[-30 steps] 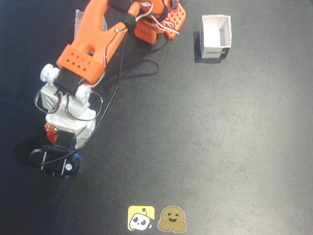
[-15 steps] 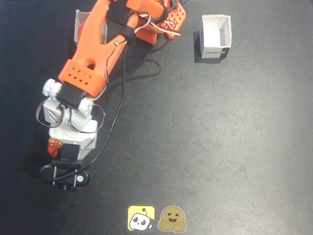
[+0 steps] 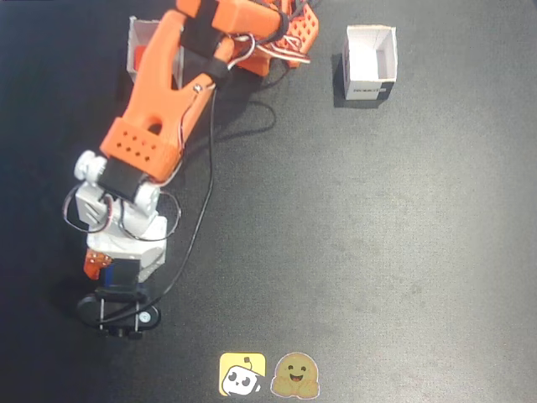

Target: Put the red cube in the right box and the blue cube in the left box.

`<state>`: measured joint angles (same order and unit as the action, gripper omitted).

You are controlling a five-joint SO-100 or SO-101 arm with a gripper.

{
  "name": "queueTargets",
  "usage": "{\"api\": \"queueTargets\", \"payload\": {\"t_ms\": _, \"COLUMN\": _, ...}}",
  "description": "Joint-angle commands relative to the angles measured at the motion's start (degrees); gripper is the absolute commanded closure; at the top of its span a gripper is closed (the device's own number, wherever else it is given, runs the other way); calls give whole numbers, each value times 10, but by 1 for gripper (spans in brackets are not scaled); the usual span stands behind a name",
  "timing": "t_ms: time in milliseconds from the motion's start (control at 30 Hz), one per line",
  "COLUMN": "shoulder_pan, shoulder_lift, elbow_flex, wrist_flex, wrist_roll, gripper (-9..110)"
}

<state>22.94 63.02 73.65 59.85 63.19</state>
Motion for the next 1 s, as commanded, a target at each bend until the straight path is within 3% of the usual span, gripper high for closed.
{"api": "queueTargets", "payload": {"t_ms": 0, "shoulder_pan": -5, "shoulder_lift": 2, "elbow_flex": -35, "wrist_flex": -18, "wrist_roll": -4, "gripper": 80}}
{"api": "queueTargets", "payload": {"t_ms": 700, "shoulder_pan": -6, "shoulder_lift": -67, "elbow_flex": -62, "wrist_flex": -43, "wrist_roll": 7, "gripper": 80}}
{"api": "queueTargets", "payload": {"t_ms": 967, "shoulder_pan": 1, "shoulder_lift": -67, "elbow_flex": -56, "wrist_flex": -44, "wrist_roll": 15, "gripper": 91}}
